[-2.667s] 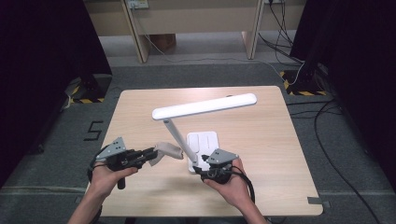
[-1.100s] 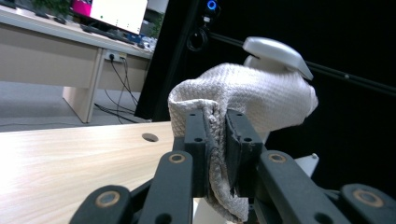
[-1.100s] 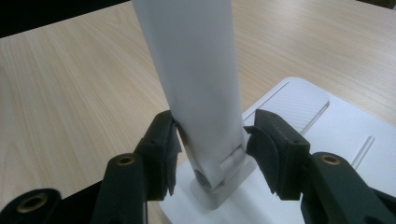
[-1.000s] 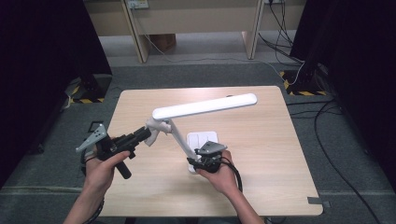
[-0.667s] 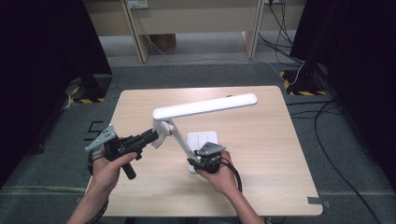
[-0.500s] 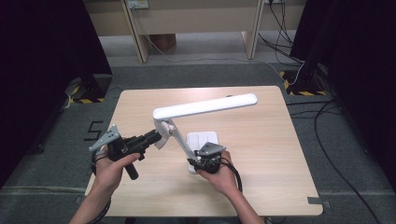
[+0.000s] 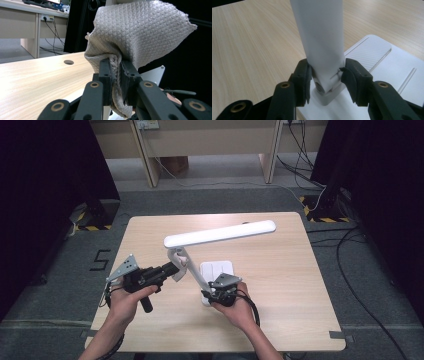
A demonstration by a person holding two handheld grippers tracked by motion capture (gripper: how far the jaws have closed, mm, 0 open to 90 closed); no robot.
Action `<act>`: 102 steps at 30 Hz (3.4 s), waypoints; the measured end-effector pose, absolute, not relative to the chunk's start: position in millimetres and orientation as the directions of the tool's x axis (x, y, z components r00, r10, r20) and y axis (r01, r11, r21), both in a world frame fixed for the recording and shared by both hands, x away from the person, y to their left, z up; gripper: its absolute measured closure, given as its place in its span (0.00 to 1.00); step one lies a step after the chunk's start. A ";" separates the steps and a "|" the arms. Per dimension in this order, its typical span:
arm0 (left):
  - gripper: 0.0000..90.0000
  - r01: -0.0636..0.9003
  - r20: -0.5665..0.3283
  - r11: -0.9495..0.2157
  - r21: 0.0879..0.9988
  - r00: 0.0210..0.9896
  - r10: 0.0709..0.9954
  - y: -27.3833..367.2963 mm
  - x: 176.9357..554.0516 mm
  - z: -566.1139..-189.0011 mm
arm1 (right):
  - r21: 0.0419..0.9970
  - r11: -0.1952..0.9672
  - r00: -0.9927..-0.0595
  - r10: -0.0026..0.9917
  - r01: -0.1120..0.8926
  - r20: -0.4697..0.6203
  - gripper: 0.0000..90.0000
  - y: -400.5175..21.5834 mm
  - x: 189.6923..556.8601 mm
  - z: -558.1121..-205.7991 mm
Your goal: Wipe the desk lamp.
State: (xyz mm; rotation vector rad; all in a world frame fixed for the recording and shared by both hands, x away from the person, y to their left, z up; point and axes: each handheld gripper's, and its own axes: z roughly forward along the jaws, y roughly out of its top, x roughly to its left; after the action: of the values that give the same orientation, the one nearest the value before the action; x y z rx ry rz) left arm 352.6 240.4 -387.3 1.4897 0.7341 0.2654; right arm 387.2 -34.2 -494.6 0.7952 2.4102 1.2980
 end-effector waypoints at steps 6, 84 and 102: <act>0.89 0.276 -0.263 0.073 0.958 0.757 0.598 238.7 353.9 -390.1 | 0.831 0.444 -0.806 0.592 0.334 0.007 0.63 -34.6 387.0 -494.8; 0.89 0.457 -0.213 -0.231 0.859 0.729 0.650 195.2 376.6 -494.1 | 0.827 0.458 -0.810 0.586 0.326 -0.005 0.62 -35.9 384.9 -497.8; 0.89 0.499 -0.198 -0.312 0.809 0.730 0.655 188.5 376.9 -506.4 | 0.812 0.493 -0.815 0.578 0.313 -0.037 0.59 -52.2 374.1 -477.0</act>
State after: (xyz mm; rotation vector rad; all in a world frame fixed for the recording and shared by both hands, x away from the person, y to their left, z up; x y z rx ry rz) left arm 376.9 188.5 -506.4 1.9785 0.8796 0.2057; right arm 374.1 -52.2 -477.0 0.7513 2.4362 1.2322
